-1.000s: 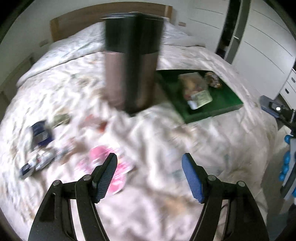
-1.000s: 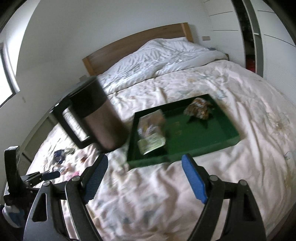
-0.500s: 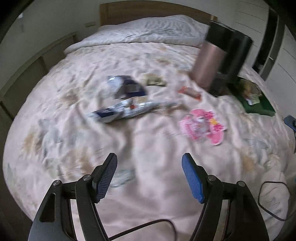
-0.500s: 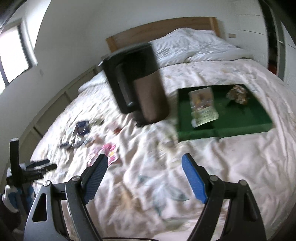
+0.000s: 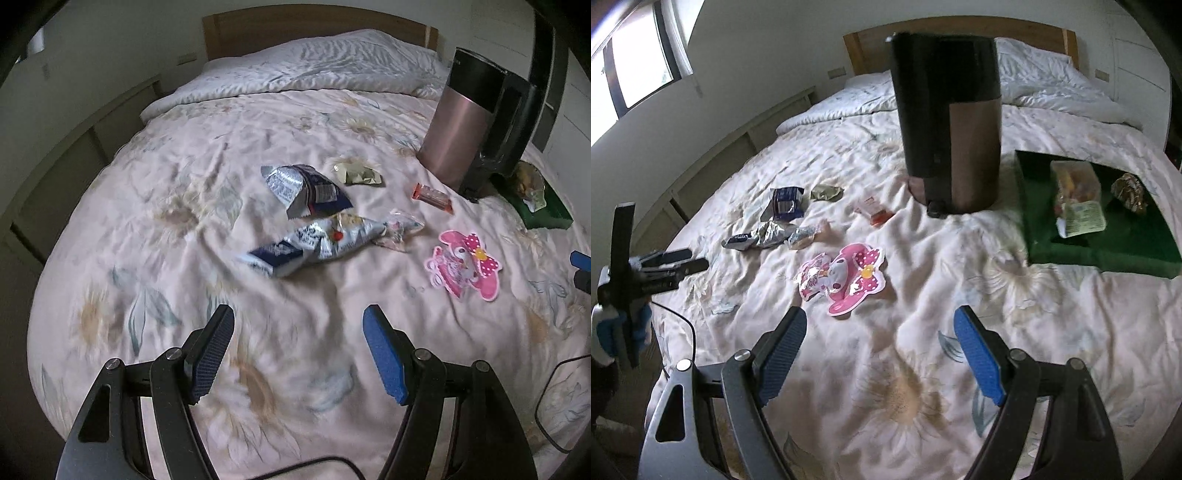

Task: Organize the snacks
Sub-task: 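Grasp the blue-white biscuit bag with the left tool while the right tool grasps the pink bunny pack, then carry the biscuit bag with the left tool while the right tool carries the bunny pack to the tray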

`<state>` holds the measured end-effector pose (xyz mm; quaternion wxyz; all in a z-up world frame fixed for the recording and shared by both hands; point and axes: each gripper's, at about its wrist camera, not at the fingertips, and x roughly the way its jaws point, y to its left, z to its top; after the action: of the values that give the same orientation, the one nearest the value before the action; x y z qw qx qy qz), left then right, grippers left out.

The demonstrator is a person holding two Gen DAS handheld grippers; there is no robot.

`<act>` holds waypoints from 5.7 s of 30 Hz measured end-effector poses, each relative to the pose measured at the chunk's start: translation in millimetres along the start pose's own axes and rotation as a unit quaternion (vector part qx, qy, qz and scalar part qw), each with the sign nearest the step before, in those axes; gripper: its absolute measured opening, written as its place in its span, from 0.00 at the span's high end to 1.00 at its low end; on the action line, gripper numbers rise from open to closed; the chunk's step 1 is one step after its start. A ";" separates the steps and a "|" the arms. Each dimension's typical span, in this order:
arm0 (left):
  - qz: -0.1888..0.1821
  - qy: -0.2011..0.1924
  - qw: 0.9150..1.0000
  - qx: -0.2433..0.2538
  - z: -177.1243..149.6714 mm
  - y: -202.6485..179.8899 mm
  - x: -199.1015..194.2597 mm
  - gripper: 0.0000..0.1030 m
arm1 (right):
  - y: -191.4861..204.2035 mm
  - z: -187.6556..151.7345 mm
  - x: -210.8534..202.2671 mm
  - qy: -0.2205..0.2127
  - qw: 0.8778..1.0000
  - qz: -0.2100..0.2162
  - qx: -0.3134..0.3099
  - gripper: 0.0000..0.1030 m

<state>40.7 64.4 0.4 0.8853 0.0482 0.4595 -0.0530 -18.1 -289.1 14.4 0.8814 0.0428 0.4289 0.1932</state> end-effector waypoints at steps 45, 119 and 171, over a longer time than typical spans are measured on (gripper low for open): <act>-0.029 0.092 0.990 0.098 53.8 -10.8 135.6 0.35 | 24.6 27.4 130.4 0.071 0.996 0.048 -0.031 0.00; -0.107 0.045 0.993 -0.021 13.4 -50.2 24.7 0.78 | 15.8 35.0 76.7 0.055 0.987 0.153 0.001 0.86; -0.241 0.090 0.961 0.103 162.9 -468.9 124.8 0.78 | -373.7 68.8 -26.6 -0.056 0.981 -0.124 0.140 0.85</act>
<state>179.1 -427.7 -25.6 0.7917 0.0319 0.5272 -0.3070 133.8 -637.4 -12.8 0.9064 0.1228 0.4037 0.0178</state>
